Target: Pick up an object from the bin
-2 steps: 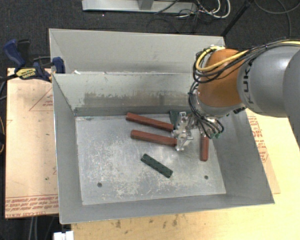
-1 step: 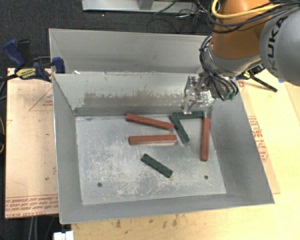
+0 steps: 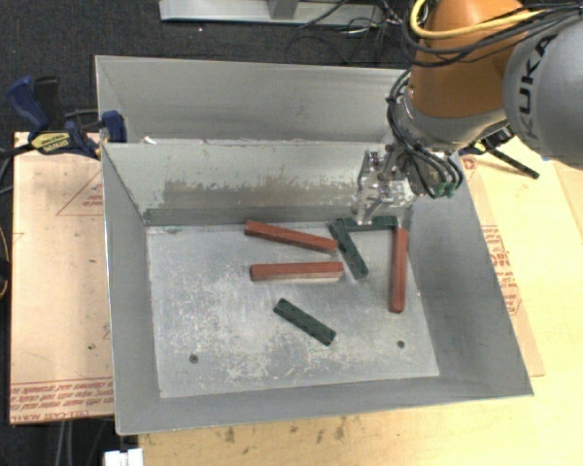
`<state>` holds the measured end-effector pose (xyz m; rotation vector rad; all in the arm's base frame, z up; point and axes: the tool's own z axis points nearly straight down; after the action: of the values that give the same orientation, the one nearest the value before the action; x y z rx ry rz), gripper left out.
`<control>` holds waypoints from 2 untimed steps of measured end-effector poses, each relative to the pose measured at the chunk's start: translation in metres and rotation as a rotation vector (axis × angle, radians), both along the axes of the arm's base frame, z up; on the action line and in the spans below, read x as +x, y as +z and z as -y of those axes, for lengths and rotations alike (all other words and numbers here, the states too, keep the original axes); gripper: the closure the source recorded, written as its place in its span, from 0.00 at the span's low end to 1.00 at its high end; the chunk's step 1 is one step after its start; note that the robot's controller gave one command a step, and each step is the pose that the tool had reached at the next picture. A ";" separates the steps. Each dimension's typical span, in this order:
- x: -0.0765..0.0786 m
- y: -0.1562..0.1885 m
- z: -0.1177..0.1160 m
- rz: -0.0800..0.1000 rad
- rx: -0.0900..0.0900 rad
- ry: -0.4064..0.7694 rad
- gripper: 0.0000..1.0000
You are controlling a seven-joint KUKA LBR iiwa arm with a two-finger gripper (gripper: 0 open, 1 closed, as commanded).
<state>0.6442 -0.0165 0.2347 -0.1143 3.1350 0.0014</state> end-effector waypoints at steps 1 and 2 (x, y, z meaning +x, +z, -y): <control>-0.006 -0.068 0.008 -0.004 0.000 -0.018 0.00; -0.006 -0.068 0.008 -0.003 0.000 -0.017 0.00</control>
Offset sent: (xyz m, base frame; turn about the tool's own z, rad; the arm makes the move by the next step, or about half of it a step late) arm 0.0000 0.0000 0.0000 0.0000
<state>0.6382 -0.0240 0.1671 -0.0870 3.1384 0.0016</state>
